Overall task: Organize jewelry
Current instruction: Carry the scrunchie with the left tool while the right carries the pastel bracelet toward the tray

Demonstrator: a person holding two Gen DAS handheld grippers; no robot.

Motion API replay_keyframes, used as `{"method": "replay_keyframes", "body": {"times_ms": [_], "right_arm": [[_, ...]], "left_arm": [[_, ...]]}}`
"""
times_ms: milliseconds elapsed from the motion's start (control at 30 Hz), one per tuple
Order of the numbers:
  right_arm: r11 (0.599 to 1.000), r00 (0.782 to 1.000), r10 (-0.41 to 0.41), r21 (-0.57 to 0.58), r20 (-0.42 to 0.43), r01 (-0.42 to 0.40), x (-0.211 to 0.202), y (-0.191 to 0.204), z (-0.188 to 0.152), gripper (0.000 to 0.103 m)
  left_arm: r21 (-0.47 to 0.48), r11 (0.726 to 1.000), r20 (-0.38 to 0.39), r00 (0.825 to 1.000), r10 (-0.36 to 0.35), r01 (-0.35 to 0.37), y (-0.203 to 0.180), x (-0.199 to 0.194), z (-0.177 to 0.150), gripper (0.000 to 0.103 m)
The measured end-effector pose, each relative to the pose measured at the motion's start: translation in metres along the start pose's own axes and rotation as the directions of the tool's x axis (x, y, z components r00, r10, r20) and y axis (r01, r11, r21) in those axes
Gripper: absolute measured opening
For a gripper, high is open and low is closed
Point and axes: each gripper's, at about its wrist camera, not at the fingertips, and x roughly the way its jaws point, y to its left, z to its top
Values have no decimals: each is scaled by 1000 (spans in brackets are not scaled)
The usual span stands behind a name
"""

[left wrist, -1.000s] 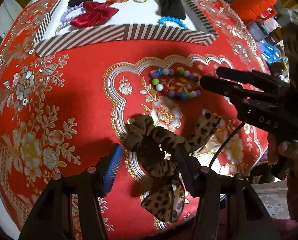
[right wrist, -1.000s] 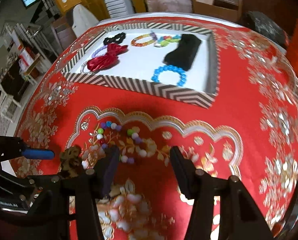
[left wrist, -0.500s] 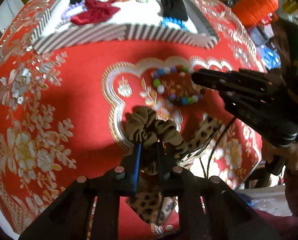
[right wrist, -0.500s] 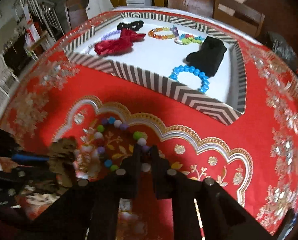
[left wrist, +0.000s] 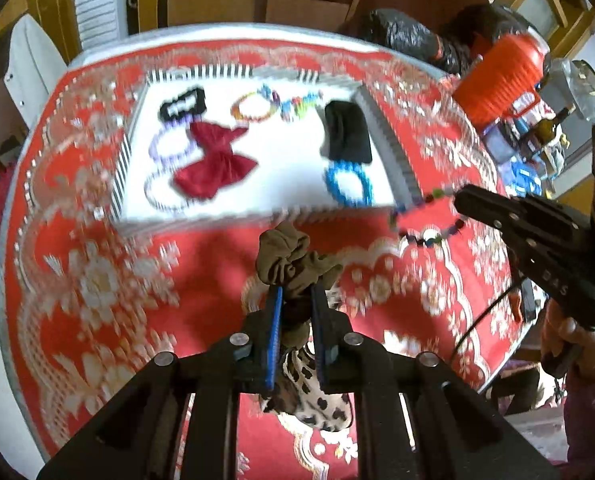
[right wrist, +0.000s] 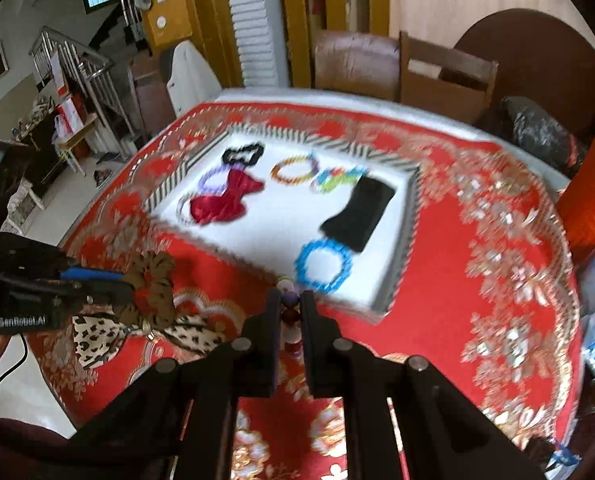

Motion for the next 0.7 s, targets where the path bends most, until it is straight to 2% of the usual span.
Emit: {"method": "replay_keyframes", "body": {"times_ms": [333,500,700], "right_arm": [[999,998,-40,32,54,39,-13,-24,32,9],[998,997,-51,44,65,48,-13,-33,45,9],[998,997,-56,31,60,54,-2,-35,63,9]], "left_arm": [[27,1000,71,997,-18,16,-9,-6,60,0],[28,999,69,997,-18,16,-14,11,81,0],[8,1000,30,999,-22,22,-11,43,96,0]]}}
